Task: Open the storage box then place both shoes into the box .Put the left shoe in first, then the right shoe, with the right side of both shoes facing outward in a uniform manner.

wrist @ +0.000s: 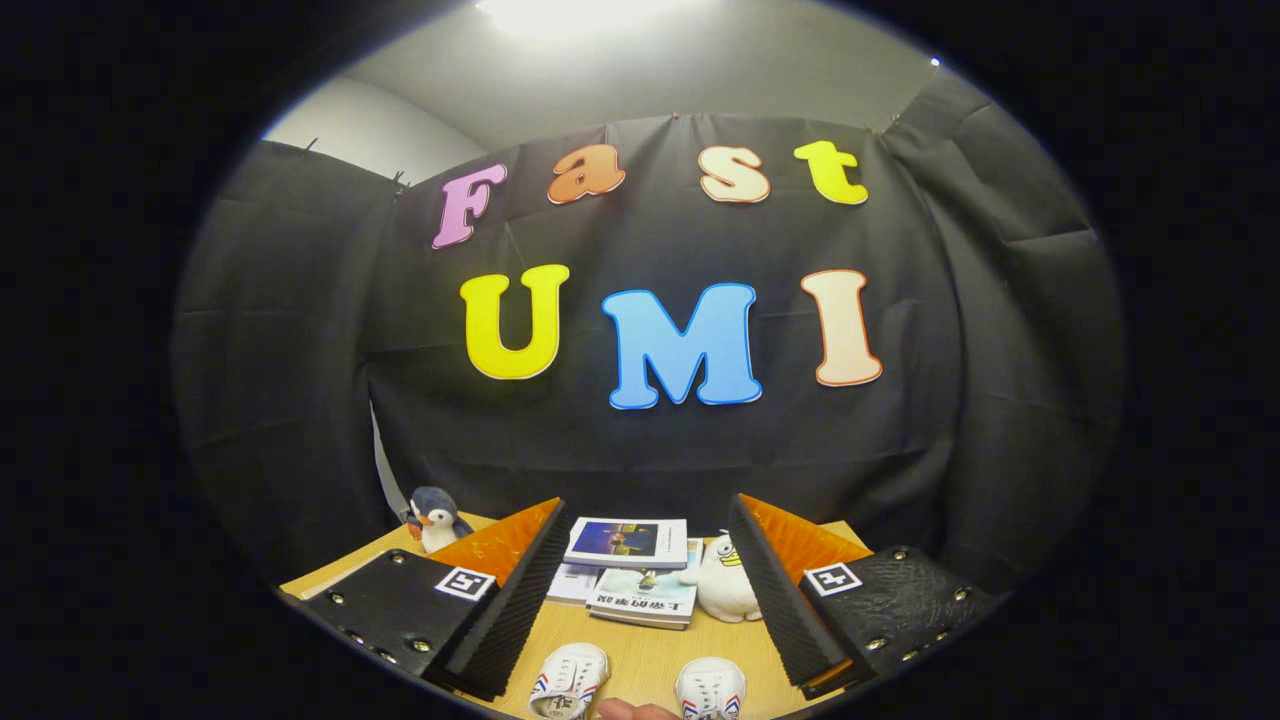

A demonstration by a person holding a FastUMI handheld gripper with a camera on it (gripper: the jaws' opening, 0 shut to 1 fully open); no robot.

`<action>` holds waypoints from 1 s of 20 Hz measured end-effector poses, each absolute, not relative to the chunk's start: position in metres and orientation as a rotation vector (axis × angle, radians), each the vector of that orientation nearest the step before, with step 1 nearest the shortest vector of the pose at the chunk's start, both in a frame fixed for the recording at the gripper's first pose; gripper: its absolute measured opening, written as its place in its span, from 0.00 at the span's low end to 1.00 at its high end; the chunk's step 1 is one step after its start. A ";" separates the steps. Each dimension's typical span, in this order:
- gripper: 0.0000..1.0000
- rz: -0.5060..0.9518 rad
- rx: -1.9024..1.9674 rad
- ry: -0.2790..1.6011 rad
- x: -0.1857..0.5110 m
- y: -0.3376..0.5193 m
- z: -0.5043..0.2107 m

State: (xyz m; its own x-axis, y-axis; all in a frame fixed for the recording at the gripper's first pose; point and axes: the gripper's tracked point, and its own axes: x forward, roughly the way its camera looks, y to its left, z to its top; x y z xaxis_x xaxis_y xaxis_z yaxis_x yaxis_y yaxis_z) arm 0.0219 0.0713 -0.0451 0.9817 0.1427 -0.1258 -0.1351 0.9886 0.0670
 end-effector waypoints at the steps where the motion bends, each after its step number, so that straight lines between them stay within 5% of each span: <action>1: 0.97 0.161 0.064 0.139 0.023 0.079 -0.049; 20: 0.96 0.589 0.252 0.636 -0.025 0.233 -0.213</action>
